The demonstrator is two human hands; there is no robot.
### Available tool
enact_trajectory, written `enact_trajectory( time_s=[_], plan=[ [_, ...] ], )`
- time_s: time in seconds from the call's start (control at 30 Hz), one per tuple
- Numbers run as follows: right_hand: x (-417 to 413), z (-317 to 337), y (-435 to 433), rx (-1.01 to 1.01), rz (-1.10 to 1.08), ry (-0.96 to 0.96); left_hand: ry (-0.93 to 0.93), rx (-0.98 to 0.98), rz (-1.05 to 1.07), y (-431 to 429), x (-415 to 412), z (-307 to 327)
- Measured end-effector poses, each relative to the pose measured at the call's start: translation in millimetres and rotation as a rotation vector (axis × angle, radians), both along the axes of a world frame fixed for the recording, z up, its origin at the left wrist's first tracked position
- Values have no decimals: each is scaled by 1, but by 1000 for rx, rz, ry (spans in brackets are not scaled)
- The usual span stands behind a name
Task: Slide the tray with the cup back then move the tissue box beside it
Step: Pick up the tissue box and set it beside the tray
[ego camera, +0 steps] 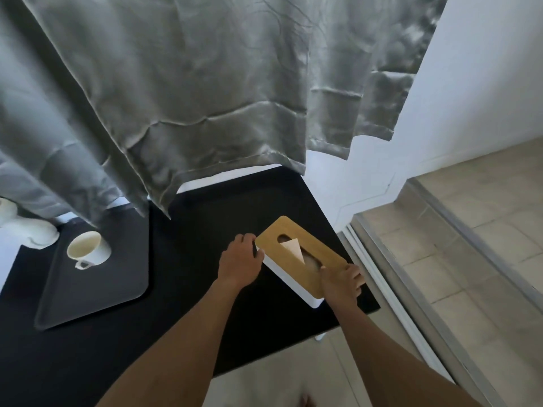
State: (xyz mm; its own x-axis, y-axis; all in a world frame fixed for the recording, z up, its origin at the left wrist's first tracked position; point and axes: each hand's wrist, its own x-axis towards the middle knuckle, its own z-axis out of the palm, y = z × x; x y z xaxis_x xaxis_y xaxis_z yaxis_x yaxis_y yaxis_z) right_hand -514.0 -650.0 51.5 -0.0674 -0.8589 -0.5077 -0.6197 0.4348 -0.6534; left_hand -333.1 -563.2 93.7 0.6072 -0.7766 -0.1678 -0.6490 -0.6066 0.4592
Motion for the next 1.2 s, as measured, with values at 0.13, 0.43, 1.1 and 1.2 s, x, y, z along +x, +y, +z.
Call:
enact_trajectory(
  time_s=[0.13, 0.43, 1.1, 1.2],
  plan=[
    [1, -7, -2, 16, -31, -52, 5, 58, 1, -18, 2, -7],
    [-4, -17, -3, 145, -84, -161, 104, 166, 1, -62, 5, -25],
    [-5, -37, -22, 375, -71, -262, 456, 159, 80, -83, 26, -45],
    [-8, -36, -23, 366, -70, -277, 451, 150, 94, -80, 25, -44]
  ],
)
